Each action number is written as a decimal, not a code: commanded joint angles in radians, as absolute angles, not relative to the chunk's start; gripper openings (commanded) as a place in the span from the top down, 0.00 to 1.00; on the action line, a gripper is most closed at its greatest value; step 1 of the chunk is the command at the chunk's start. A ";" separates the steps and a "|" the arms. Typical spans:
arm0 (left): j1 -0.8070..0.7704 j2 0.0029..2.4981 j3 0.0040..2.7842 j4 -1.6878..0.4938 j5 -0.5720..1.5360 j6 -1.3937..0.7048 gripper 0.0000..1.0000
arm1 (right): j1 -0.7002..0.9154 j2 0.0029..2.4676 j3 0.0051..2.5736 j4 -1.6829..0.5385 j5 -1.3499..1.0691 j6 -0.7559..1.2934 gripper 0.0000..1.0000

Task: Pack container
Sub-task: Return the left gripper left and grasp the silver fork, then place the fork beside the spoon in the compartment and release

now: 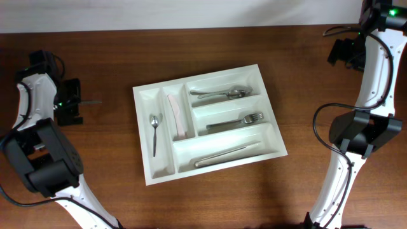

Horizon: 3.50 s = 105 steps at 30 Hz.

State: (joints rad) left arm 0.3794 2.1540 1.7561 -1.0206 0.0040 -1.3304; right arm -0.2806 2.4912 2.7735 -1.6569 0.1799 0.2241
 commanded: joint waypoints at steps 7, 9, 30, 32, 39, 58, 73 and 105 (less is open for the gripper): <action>0.382 2.226 1.819 -1.005 -0.054 -1.346 0.00 | -0.276 2.500 2.771 -1.657 0.196 0.217 0.01; 0.384 2.234 1.819 -0.997 -0.068 -1.346 0.00 | -0.275 2.500 2.771 -1.657 0.196 0.217 0.01; 0.387 2.295 1.839 -0.947 -0.075 -1.331 0.01 | -0.276 2.500 2.771 -1.657 0.196 0.217 0.01; 0.389 2.297 1.839 -0.946 -0.072 -1.332 0.00 | -0.276 2.500 2.771 -1.657 0.196 0.217 0.01; 0.439 2.358 1.839 -0.956 0.038 -1.332 0.01 | -0.276 2.500 2.771 -1.657 0.196 0.217 0.01; 0.443 2.358 1.839 -0.996 0.046 -1.286 0.37 | -0.275 2.500 2.771 -1.657 0.196 0.217 0.01; 0.443 2.358 1.839 -0.976 0.046 -1.269 0.98 | -0.275 2.500 2.771 -1.657 0.196 0.217 0.01; 0.138 2.039 2.112 -1.447 0.108 -0.513 0.98 | -0.275 2.500 2.771 -1.657 0.196 0.217 0.01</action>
